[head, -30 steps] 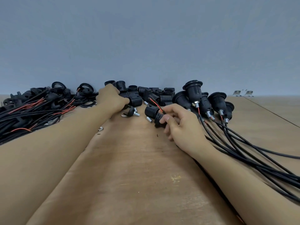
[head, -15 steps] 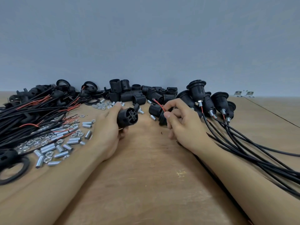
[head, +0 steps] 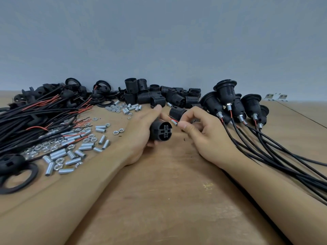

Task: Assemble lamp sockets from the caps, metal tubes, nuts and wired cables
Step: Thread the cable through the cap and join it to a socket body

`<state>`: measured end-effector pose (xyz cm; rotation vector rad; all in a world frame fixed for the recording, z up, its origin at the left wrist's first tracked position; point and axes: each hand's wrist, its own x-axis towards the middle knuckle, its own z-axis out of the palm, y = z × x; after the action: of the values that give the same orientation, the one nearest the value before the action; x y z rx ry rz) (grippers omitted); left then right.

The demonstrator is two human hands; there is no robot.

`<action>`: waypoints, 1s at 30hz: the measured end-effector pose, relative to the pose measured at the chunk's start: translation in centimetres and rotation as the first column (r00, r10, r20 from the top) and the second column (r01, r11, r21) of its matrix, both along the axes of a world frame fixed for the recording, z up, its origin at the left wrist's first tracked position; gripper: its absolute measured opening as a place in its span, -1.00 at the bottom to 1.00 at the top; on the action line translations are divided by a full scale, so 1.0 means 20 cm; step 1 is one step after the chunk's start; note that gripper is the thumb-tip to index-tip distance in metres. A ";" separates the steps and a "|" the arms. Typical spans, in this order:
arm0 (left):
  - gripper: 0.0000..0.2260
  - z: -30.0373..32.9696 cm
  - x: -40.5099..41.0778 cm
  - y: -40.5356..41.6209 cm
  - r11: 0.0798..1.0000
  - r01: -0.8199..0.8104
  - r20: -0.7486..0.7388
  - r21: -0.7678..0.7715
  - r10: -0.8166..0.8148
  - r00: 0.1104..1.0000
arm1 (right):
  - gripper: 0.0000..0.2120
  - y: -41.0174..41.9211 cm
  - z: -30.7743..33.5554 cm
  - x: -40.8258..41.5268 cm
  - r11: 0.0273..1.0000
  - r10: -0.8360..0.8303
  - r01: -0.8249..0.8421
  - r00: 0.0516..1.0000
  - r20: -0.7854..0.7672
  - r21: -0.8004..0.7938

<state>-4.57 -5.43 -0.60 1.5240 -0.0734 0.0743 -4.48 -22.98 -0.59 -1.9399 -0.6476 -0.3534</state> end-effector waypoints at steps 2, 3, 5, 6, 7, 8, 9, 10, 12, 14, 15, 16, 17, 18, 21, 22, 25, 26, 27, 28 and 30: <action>-0.68 -0.01 -0.01 0.00 0.995 0.080 0.073 0.063 -0.085 0.994 | -0.87 0.00 0.00 0.00 1.000 -0.013 0.014 0.998 -0.064 0.020; -0.70 -0.02 -0.01 0.00 0.991 0.115 0.109 0.069 -0.122 0.987 | -0.88 0.00 -0.01 0.00 0.999 -0.017 0.021 0.995 -0.094 0.036; -0.71 -0.02 -0.01 0.01 0.986 0.162 0.151 0.040 -0.166 0.974 | -0.88 0.00 -0.01 0.00 0.999 -0.031 0.035 0.992 -0.121 0.037; -0.71 -0.02 -0.01 0.01 0.984 0.176 0.154 0.021 -0.177 0.972 | -0.88 0.00 0.00 0.00 0.999 -0.037 0.041 0.992 -0.119 0.030; -0.69 -0.02 0.00 0.02 0.983 0.184 0.151 0.009 -0.184 0.971 | -0.87 0.00 0.00 0.00 0.999 -0.043 0.046 0.992 -0.116 0.027; -0.68 -0.02 0.00 0.02 0.981 0.192 0.152 0.006 -0.190 0.970 | -0.86 0.00 0.00 0.00 0.998 -0.050 0.053 0.992 -0.115 0.029; -0.67 -0.02 -0.01 0.02 0.980 0.199 0.158 0.009 -0.198 0.967 | -0.85 0.00 -0.01 0.01 0.997 -0.062 0.066 0.991 -0.116 0.032; -0.68 -0.02 -0.01 0.01 0.979 0.205 0.167 0.019 -0.205 0.964 | -0.83 -0.01 -0.01 0.01 0.996 -0.079 0.083 0.990 -0.119 0.029; -0.78 -0.02 -0.02 0.00 0.980 0.188 0.187 0.058 -0.196 0.963 | -0.81 -0.01 -0.02 0.02 0.994 -0.105 0.108 0.987 -0.123 0.016; -0.84 -0.03 -0.02 -0.02 0.988 0.131 0.203 0.086 -0.146 0.968 | -0.81 -0.01 -0.02 0.02 0.994 -0.102 0.106 0.986 -0.133 0.024; -0.83 -0.04 -0.01 -0.02 0.990 0.107 0.209 0.087 -0.123 0.970 | -0.81 -0.01 -0.02 0.01 0.994 -0.091 0.098 0.986 -0.143 0.044; -0.82 -0.04 -0.01 -0.03 0.992 0.092 0.214 0.086 -0.109 0.971 | -0.82 -0.01 -0.01 0.01 0.994 -0.075 0.087 0.985 -0.156 0.068; -0.82 -0.04 -0.01 -0.03 0.993 0.081 0.220 0.090 -0.099 0.971 | -0.82 -0.01 -0.01 0.01 0.993 -0.058 0.073 0.984 -0.168 0.088; -0.83 -0.04 -0.01 -0.03 0.992 0.074 0.224 0.098 -0.094 0.970 | -0.83 -0.01 -0.01 0.00 0.993 -0.040 0.060 0.983 -0.179 0.104; -0.94 -0.04 -0.01 -0.03 0.991 0.084 0.216 0.104 -0.105 0.971 | -0.85 -0.01 -0.01 0.01 0.994 -0.004 0.023 0.984 -0.180 0.105; -0.95 -0.04 -0.01 -0.02 0.991 0.096 0.217 0.097 -0.115 0.969 | -0.85 -0.01 -0.02 0.01 0.995 0.000 0.017 0.985 -0.175 0.097; -0.96 -0.03 -0.02 -0.02 0.989 0.121 0.227 0.084 -0.138 0.964 | -0.86 -0.01 -0.03 0.01 0.994 0.008 0.011 0.984 -0.177 0.106; -0.95 -0.03 -0.02 -0.02 0.989 0.121 0.217 0.086 -0.138 0.966 | -0.86 -0.01 -0.03 0.01 0.993 0.004 0.017 0.985 -0.175 0.120; -0.93 -0.03 -0.02 -0.03 0.989 0.118 0.205 0.094 -0.135 0.969 | -0.84 -0.01 -0.03 0.01 0.989 -0.002 0.027 0.985 -0.170 0.145; -0.90 -0.03 -0.03 -0.02 0.988 0.113 0.192 0.106 -0.132 0.973 | -0.82 0.00 -0.03 0.01 0.984 -0.010 0.039 0.987 -0.162 0.175; -0.85 -0.03 -0.03 -0.03 0.986 0.106 0.174 0.128 -0.127 0.976 | -0.79 0.00 -0.03 0.02 0.974 -0.028 0.061 0.988 -0.151 0.218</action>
<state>-5.09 -5.94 -1.12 1.6256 -0.3180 0.1169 -4.07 -22.97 -1.11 -1.7488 -0.4486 -0.2938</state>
